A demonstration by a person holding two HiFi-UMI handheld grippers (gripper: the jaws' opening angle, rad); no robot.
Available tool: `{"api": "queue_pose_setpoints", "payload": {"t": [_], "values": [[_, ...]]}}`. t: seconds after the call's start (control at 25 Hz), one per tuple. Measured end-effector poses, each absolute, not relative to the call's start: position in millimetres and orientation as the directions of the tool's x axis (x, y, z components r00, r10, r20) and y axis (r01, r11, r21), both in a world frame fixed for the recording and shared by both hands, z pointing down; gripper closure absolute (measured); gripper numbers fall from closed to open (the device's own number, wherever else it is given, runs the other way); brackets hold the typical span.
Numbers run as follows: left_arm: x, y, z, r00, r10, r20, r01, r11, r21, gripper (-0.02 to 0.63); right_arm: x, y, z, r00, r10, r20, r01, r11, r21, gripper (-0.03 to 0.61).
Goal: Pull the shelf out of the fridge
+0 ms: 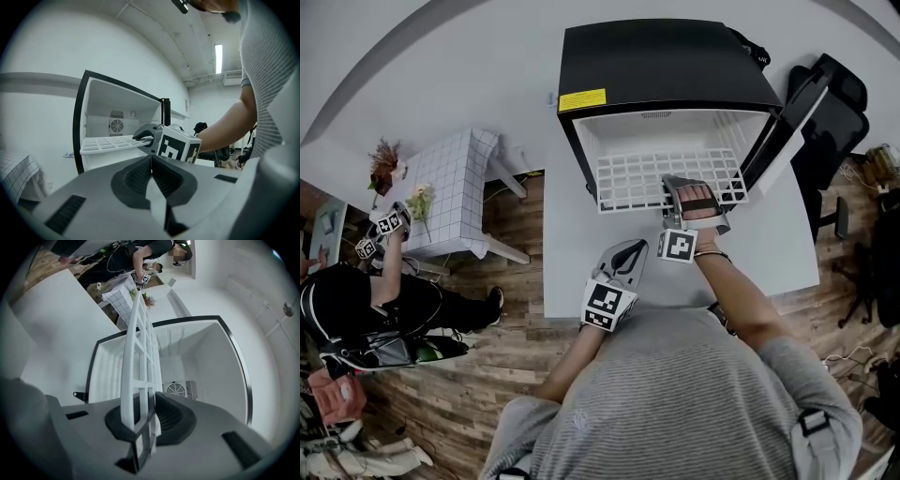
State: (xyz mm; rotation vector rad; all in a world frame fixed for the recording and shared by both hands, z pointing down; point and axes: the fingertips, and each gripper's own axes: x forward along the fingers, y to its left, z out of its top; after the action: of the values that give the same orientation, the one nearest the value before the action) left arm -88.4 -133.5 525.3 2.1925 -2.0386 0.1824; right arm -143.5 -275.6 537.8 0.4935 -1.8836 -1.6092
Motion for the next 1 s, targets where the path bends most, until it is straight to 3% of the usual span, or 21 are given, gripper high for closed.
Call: {"api": "queue_pose_setpoints", "payload": {"t": [1.0], "values": [[-92.5,-130.4,526.8,0.081,-0.980,0.183,-0.997,-0.077,0.028,0.603,-137.7,-268.7,537.5,-0.735,-0.642,0.218,0.110,0.205,0.973,0.540]]}}
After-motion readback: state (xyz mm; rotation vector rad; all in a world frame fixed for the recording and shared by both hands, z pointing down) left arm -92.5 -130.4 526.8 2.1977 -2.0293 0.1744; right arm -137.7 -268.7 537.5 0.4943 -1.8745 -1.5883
